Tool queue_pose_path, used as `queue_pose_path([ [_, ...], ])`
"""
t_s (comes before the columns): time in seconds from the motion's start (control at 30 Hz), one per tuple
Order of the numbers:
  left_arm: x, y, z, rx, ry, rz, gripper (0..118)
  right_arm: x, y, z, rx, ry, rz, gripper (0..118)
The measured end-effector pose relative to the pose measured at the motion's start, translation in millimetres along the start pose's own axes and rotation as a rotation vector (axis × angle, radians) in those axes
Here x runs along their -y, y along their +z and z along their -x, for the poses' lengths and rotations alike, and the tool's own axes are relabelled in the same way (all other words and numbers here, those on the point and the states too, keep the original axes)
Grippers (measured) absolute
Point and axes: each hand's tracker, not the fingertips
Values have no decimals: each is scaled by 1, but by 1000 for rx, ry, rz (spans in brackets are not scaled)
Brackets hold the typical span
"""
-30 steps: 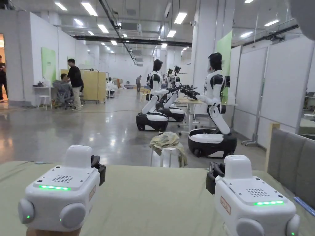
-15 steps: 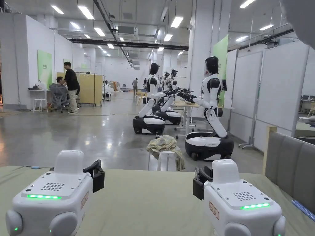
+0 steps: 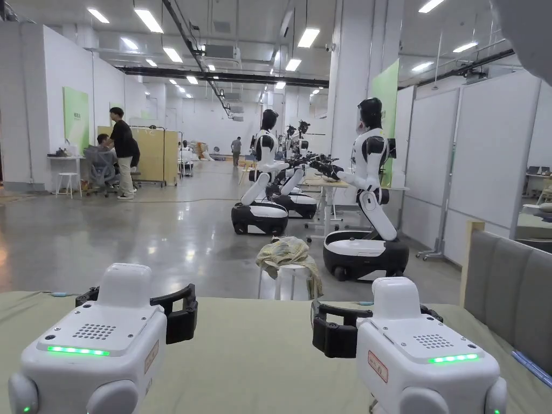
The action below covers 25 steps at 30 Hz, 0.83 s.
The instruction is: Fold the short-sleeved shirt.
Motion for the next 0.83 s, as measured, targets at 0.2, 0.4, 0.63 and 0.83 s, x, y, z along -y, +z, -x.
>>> queue_pose_path([
  [0.2,0,-1,2,7,16,4,86,-14,1,1,-18,-101,38,118],
  [0.4,3,-1,2,5,15,10,86,-26,3,11,87,-99,82,118],
  [0.63,8,-2,9,-2,41,20,86,-24,3,13,127,-143,142,118],
  [0.83,7,-1,8,-7,37,18,86,-22,3,15,174,-110,123,118],
])
